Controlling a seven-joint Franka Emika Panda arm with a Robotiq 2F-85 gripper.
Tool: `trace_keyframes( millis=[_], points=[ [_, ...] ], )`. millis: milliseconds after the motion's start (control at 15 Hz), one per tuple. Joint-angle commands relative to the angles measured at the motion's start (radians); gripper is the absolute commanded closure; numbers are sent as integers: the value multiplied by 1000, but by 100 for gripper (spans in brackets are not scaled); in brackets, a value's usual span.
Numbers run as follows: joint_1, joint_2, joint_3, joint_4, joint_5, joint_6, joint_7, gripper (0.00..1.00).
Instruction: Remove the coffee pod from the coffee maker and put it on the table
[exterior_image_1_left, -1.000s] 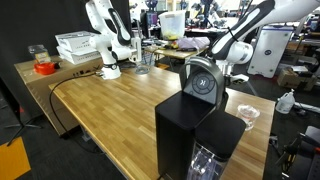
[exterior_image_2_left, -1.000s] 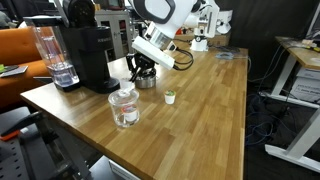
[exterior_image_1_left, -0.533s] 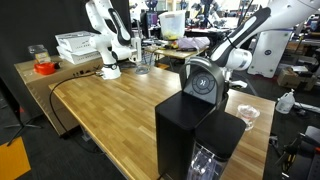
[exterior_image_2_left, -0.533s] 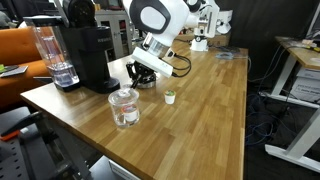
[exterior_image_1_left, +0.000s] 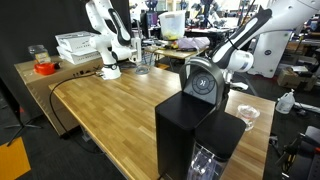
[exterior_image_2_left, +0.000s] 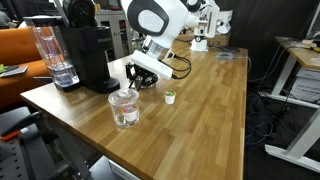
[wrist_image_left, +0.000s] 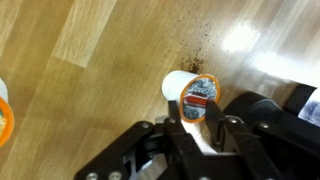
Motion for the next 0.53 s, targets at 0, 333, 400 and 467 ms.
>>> trace_keyframes(
  millis=[0, 333, 400, 467],
  points=[
    [-7, -78, 36, -69, -3, 10, -2, 35],
    [59, -301, 76, -246, -3, 8, 54, 1],
    [76, -366, 80, -302, 3, 18, 68, 0],
    [97, -438, 82, -367, 7, 36, 89, 0]
  ],
)
